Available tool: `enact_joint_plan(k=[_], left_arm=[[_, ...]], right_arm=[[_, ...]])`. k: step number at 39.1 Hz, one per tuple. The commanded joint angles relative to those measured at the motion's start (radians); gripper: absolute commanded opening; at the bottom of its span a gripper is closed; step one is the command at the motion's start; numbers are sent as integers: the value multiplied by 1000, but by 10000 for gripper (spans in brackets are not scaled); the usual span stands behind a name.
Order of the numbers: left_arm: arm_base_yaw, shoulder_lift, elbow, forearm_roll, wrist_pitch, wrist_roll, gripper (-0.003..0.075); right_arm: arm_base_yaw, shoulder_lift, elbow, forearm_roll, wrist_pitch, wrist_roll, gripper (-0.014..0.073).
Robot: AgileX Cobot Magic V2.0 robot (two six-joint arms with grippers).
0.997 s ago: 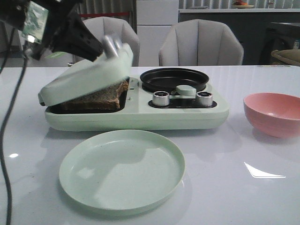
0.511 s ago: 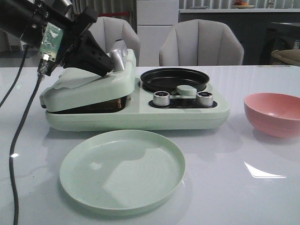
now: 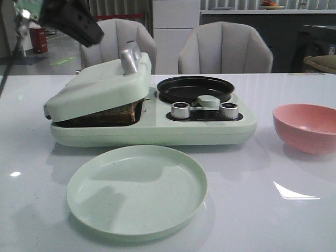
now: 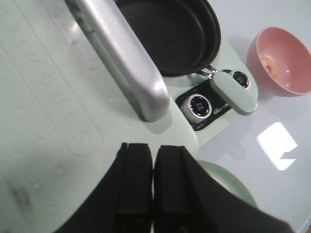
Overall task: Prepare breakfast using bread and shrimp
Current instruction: 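Release the lid handle and raise the left gripper away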
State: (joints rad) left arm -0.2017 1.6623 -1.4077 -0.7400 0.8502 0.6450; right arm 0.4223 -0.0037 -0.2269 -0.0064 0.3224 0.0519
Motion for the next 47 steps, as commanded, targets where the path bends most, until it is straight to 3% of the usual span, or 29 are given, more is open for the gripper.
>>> enact_joint_plan(k=[1,7,12,27,47], left_arm=[[-7,-136,-49,163,-20,-112,117],[-7,-281,-47,448,-52,-294,117],[-7,-389,-19,569,-50,-343,117],[-7,-757,335,668,-227,-461,117],[-7,-1244,706,659,-256,-493,117]], right_arm=[[-4,12,-27,-11,-85,-4,603],[-4,12,-27,-11,-85,-4,603],[-4,12,-27,-11,-85,-4,603],[-4,12,-27,-11,-85,-4,603],[-4,12,-27,-11,-85,-4,603]])
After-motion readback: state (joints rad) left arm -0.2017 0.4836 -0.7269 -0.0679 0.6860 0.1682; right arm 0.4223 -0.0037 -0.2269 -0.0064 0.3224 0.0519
